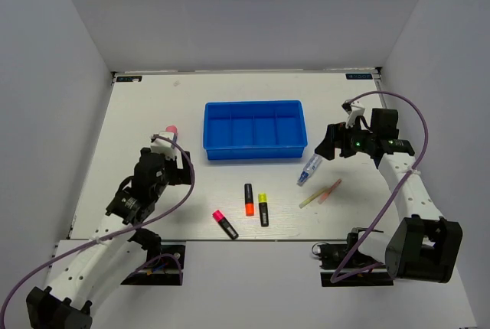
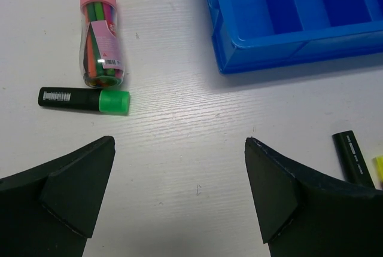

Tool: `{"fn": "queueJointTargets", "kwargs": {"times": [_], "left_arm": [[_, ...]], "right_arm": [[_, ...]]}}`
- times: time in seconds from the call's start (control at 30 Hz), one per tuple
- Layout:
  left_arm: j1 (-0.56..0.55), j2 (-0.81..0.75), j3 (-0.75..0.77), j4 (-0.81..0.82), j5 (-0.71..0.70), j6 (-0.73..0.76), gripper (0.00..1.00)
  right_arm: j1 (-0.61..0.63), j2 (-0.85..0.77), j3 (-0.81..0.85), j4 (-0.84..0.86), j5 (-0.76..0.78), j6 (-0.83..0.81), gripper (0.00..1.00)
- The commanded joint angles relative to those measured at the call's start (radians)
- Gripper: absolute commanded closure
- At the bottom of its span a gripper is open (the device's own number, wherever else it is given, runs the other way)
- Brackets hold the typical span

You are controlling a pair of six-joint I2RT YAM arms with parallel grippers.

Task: Sort the stationery into containers
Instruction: Pick up the stationery from the center of the board.

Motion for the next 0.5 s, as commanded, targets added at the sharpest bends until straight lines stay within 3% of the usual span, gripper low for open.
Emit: {"fn": "queueJointTargets", "kwargs": {"times": [0.0,0.3,0.33,0.37,0.4,0.43,0.47], "left_arm": [[0.006,0.012,0.024,-0.013,0.007,-0.007,0.00],[0.014,0.066,0.036,-0.013,0.020,-0.017,0.00],[0.020,0.072,0.039,-0.013,0.026,-0.020,0.02],[0.027,0.086,0.045,-0.005,0.040,-0.020,0.10],[0.040,0.101,0.055,-0.001,0.047,-0.023,0.18],[0.050,0.116,0.070,-0.003,0.055,-0.031,0.33],[0.058,0.165,0.081,-0.002,0.072,-0.031,0.78]], "right_arm": [[-0.001,-0.025,0.001,0.016,-0.011,0.006,0.10],[-0.001,-0.066,-0.020,-0.022,-0.146,-0.088,0.10],[-0.001,-0.072,-0.025,-0.008,-0.149,-0.088,0.10],[-0.002,-0.075,-0.026,-0.007,-0.171,-0.083,0.13],[-0.002,-0.077,-0.025,-0.008,-0.180,-0.089,0.50],[0.001,-0.069,-0.016,-0.013,-0.171,-0.091,1.00],[0.001,-0.065,0.019,-0.013,-0.171,-0.050,1.00]]}}
